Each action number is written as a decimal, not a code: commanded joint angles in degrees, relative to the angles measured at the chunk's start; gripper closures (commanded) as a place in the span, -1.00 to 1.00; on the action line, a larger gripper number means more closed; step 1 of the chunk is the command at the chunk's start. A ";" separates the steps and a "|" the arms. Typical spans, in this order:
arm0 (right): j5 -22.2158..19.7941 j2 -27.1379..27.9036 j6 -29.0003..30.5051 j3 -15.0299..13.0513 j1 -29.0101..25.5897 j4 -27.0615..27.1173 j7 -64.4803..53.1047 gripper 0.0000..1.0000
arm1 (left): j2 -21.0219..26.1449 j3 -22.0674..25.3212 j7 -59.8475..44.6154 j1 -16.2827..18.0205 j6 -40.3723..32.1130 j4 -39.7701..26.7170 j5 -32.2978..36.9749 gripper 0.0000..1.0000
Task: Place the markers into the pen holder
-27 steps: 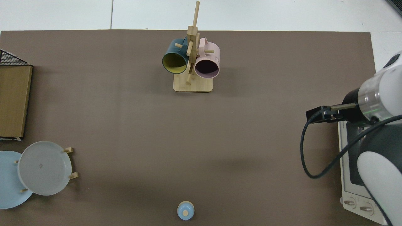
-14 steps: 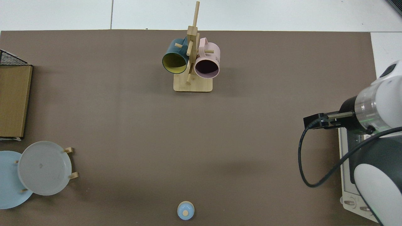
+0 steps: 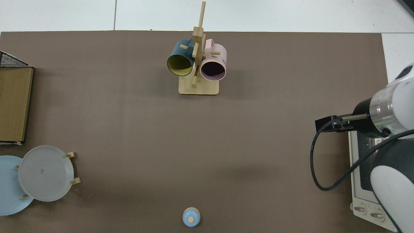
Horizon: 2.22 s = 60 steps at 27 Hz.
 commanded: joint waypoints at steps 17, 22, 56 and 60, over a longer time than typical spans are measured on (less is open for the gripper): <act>1.10 -0.96 1.67 0.37 -0.93 -1.52 -1.01 -1.00 | 8.52 -0.42 2.08 7.28 9.28 0.24 -0.97 1.00; 1.10 -0.96 1.67 0.45 -0.84 -1.52 -1.01 -1.00 | 8.26 -0.42 2.26 7.63 9.81 -1.78 -1.76 1.00; 1.10 -0.96 1.76 0.37 -0.84 -1.52 -1.01 -1.00 | 7.64 -0.25 2.17 8.16 15.43 -10.39 -2.55 1.00; 1.10 -0.96 1.76 0.37 -0.84 -1.52 -1.01 -1.00 | 7.73 -0.25 2.17 8.16 15.52 -10.66 -2.55 1.00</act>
